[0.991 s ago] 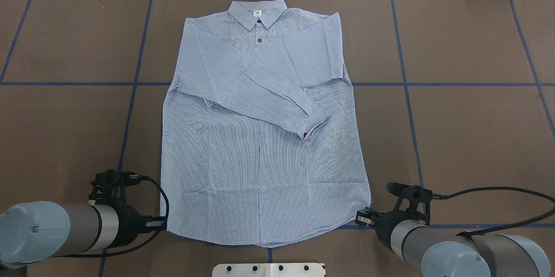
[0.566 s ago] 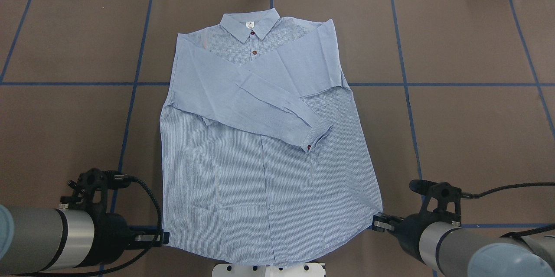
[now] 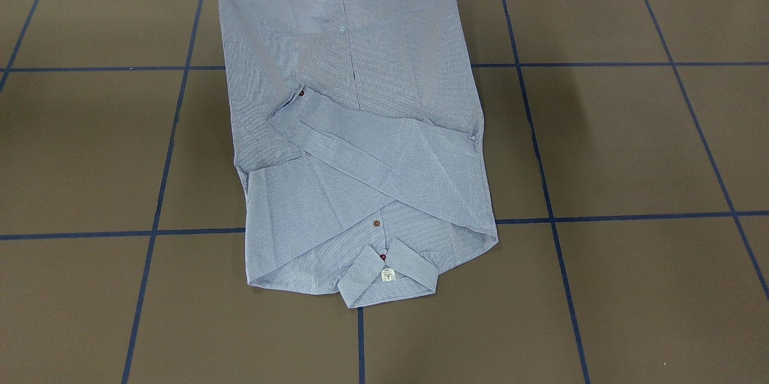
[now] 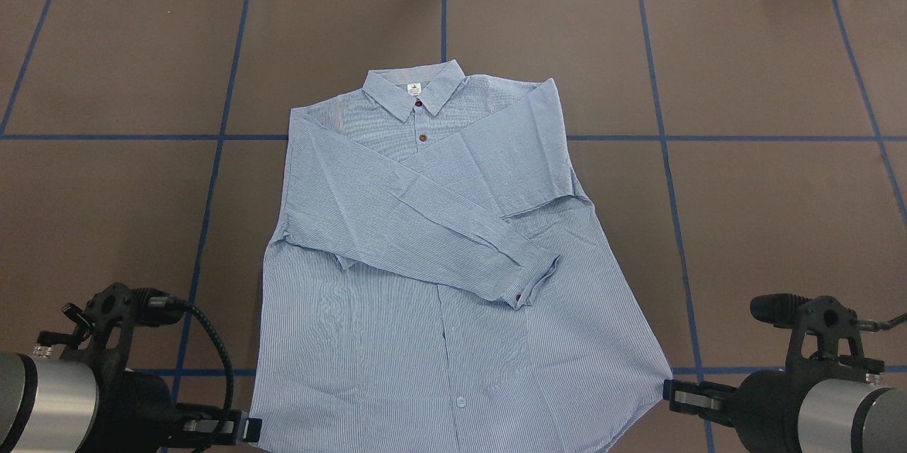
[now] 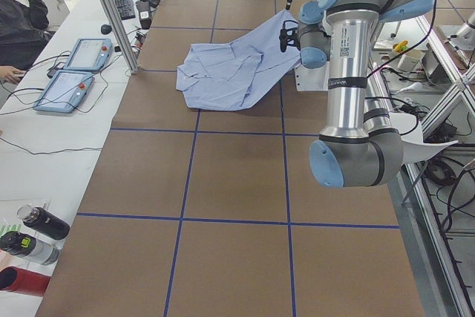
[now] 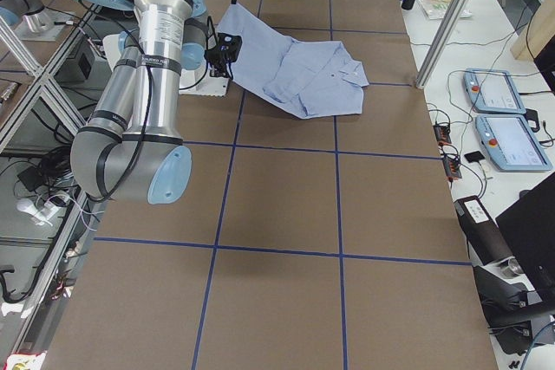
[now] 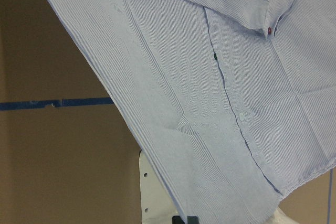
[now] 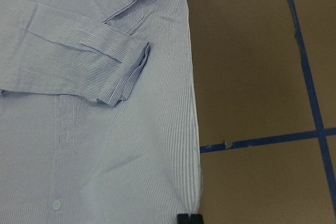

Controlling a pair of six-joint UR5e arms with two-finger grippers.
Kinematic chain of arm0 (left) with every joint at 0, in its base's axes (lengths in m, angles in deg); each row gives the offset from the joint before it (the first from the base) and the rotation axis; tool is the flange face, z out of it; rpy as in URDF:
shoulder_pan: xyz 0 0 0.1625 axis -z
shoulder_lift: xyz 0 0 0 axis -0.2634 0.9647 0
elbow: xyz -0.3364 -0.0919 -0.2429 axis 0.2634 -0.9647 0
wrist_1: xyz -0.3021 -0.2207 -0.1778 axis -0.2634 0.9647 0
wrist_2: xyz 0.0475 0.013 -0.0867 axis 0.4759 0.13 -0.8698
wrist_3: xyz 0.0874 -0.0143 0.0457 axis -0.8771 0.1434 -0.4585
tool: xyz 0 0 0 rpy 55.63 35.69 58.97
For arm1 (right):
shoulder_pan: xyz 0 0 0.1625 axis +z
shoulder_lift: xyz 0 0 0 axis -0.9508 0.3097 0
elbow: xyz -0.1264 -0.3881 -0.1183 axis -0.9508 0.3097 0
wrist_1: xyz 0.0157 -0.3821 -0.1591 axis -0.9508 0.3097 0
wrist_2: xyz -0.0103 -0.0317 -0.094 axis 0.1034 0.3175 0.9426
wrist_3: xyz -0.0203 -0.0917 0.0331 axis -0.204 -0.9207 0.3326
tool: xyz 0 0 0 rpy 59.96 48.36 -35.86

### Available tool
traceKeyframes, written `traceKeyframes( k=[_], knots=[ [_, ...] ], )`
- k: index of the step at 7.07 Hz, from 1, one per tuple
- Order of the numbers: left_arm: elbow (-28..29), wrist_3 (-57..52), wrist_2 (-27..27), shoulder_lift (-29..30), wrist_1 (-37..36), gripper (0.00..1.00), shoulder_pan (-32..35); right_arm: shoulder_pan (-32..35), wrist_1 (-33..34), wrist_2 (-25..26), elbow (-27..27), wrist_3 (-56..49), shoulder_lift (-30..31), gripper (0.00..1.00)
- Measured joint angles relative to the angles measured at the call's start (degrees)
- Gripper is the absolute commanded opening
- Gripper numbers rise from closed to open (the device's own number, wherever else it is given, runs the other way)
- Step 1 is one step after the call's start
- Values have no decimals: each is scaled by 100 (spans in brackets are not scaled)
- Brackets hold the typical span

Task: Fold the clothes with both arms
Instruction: 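Lift the hem with both grippers and fold it toward the collar, then release the hem near the collar and raise both grippers away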

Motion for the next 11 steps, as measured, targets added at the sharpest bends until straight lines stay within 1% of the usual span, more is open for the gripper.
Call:
traceKeyframes(
  k=[1, 2, 3, 5, 6, 7, 8, 9, 10, 11],
  knots=[
    [200, -18, -4, 60, -91, 0, 192, 367, 171, -88, 132, -282, -205, 0],
    [522, -48, 4, 212, -127, 0, 496, 905, 324, -278, 531, -602, -684, 0],
    [922, -86, 11, 462, -142, 0, 876, 1502, 563, -527, 1058, -930, -1361, 0],
    [1525, -257, 13, 976, -155, 0, 1677, 2415, 1490, -802, 1723, -1607, -2736, 0],
    [1866, -389, 18, 1245, -156, 0, 2051, 2811, 1906, -934, 2145, -1930, -3349, 0],
    [2343, -579, 77, 1537, -151, 0, 2332, 3115, 2057, -1005, 2707, -2203, -3773, 0],
    [2912, -822, 258, 1819, -133, 0, 2509, 3350, 1944, -1033, 3329, -2453, -4028, 0],
    [3461, -1052, 466, 2054, -80, 0, 2610, 3504, 1544, -1038, 3996, -2614, -4165, 0],
    [3897, -1279, 592, 2204, 17, 0, 2703, 3623, 1031, -1037, 4692, -2743, -4315, 0],
    [4162, -1443, 637, 2258, 147, 0, 2781, 3734, 660, -1042, 5270, -2826, -4532, 0]
  ],
)
